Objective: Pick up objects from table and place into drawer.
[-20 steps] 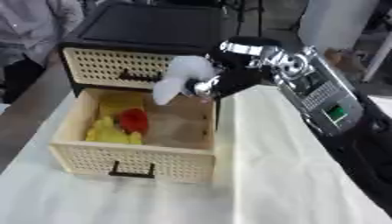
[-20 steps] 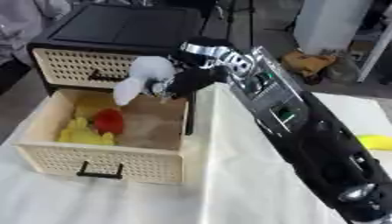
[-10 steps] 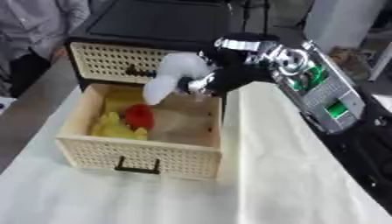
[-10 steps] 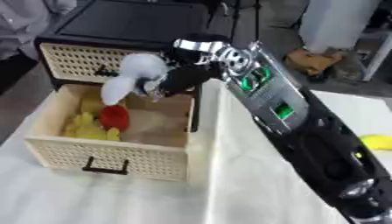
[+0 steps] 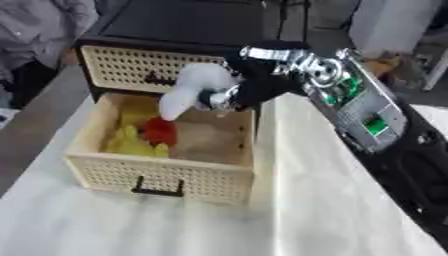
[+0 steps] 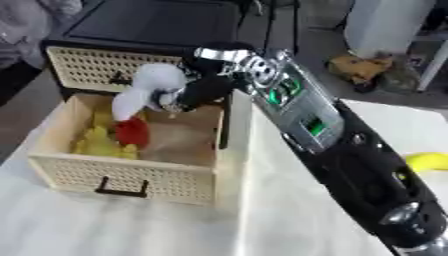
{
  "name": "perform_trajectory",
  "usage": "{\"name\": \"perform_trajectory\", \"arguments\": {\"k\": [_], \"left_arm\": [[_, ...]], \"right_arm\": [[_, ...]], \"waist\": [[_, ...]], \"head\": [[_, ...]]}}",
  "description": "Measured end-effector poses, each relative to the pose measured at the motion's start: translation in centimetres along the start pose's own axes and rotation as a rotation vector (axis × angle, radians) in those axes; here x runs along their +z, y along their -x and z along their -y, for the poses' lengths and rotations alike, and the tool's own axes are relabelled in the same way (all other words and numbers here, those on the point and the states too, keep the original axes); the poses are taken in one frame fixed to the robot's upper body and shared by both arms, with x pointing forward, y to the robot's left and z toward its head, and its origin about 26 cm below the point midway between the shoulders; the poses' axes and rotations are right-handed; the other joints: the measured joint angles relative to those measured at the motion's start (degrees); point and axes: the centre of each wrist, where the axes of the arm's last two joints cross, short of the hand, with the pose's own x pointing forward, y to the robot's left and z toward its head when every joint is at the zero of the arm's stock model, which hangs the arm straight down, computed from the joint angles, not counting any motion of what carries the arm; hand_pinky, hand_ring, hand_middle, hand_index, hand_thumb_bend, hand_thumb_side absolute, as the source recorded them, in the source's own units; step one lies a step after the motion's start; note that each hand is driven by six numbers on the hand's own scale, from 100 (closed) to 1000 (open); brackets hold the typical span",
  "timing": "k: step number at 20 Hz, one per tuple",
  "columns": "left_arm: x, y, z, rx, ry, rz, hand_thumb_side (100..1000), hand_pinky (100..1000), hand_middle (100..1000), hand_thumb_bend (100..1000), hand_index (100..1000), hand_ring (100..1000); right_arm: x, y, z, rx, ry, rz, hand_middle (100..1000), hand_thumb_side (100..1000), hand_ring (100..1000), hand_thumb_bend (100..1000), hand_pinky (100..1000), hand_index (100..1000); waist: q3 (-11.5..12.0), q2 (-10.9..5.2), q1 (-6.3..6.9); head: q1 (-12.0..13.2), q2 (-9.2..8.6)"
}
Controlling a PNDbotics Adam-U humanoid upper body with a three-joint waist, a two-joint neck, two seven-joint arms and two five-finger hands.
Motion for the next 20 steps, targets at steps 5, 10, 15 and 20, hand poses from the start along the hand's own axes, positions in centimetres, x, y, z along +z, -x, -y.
{"name": "perform_trajectory", "arguments": {"k": [5,10,15,20], "left_arm": [[-0.1,0.0,0.1,0.003,-0.003,0.005,939,507,664,100,887,561],[-0.1,-0.1,0.1,0.003,-0.003,0.007,939,506,664,100,887,560],[-0.1,-0.1,0.1,0.003,-0.003,0.007,941,505,663,100,887,559],[-0.1,-0.1,0.1,0.004,-0.003,0.007,941,505,663,100,887,559]], "right_arm": [[-0.9,0.2,-0.7,0.024,0.012,-0.020,345,324,634,275,660,467],[-1.6,0.4,-1.4,0.053,0.001,-0.038,362,335,644,313,663,484],[-2.2,0.8,-1.8,0.076,-0.009,-0.054,414,373,664,397,672,545],[-2.5,0.9,-2.1,0.095,-0.022,-0.055,462,416,689,520,681,613]], "waist": [[-0.02,0.15,0.01],[0.24,0.28,0.01],[0.28,0.48,0.01],[0.29,0.58,0.01]], "head": [[-0.26,-0.24],[-0.32,-0.44],[-0.32,-0.45],[-0.32,-0.45]]}}
